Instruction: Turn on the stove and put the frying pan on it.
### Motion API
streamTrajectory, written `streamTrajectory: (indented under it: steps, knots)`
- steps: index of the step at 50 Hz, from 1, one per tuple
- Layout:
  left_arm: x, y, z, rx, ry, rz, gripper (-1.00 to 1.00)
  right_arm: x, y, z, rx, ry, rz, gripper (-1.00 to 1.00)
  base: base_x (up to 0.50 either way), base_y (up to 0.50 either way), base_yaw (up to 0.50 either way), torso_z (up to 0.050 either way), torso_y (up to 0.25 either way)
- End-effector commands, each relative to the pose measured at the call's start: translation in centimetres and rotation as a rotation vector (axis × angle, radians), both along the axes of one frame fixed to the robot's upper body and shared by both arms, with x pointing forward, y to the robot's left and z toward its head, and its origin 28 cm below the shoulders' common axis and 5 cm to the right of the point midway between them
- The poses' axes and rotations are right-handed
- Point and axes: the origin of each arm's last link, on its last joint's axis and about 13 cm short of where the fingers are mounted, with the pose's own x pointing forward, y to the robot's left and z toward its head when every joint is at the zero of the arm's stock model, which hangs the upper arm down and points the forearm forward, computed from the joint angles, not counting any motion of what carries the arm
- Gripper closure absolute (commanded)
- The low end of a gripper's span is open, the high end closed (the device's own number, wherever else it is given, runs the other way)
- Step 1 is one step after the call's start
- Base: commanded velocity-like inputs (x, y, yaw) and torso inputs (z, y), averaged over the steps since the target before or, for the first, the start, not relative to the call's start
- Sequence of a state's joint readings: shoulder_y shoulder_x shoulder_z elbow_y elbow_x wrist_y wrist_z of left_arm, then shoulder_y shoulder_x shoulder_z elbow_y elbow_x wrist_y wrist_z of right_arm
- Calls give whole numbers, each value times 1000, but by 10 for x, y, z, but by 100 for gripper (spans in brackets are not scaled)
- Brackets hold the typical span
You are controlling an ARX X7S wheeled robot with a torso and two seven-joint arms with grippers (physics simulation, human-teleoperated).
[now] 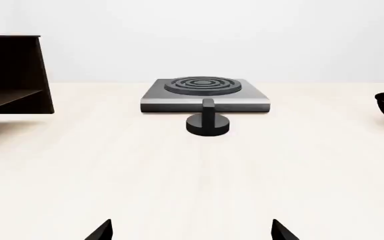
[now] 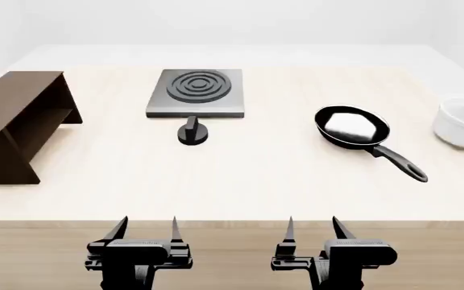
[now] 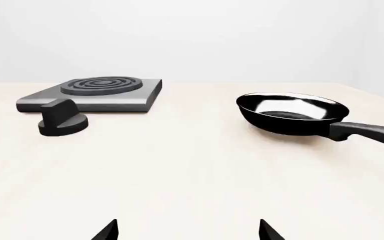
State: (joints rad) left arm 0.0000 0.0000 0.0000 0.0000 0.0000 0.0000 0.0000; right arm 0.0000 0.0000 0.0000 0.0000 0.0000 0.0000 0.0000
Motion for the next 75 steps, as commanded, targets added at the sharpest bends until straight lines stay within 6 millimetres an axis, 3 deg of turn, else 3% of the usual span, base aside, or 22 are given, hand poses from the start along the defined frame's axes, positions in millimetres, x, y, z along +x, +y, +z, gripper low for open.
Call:
streamTrajectory:
  steps: [1, 17, 19, 23, 26, 31, 32, 33, 75]
  knots:
    - [0, -1, -1, 11, 1, -2, -100, 0, 0, 0, 3, 0, 5, -100, 0, 0, 0, 0, 0]
    - [-1, 0, -1, 11, -5, 9, -100, -1, 1, -1, 0, -7, 5, -100, 0, 0, 0, 0, 0]
    - [-2, 0, -1, 11, -10, 3, -100, -1, 2, -5, -110, -33, 6, -100, 0, 0, 0, 0, 0]
    - [2, 2, 2, -2, 4, 27, -100, 1, 0, -5, -87, 0, -21, -100, 0, 0, 0, 0, 0]
    - [4, 3, 9, 28, -21, 57, -100, 3, -3, 5, 22, 63, -27, -100, 0, 0, 0, 0, 0]
    - [10, 7, 44, 50, -36, 87, -100, 2, -7, 46, 6, 19, -60, -100, 0, 0, 0, 0, 0]
    - [18, 17, 81, 12, -103, 94, -100, 5, -21, 79, 45, -33, -102, -100, 500, 0, 0, 0, 0]
    - [14, 16, 84, 19, -53, 90, -100, -1, -19, 99, 44, -113, -89, -100, 500, 0, 0, 0, 0]
    - [13, 16, 79, 33, -57, 96, -100, -2, -20, 94, 56, -101, -86, -100, 500, 0, 0, 0, 0]
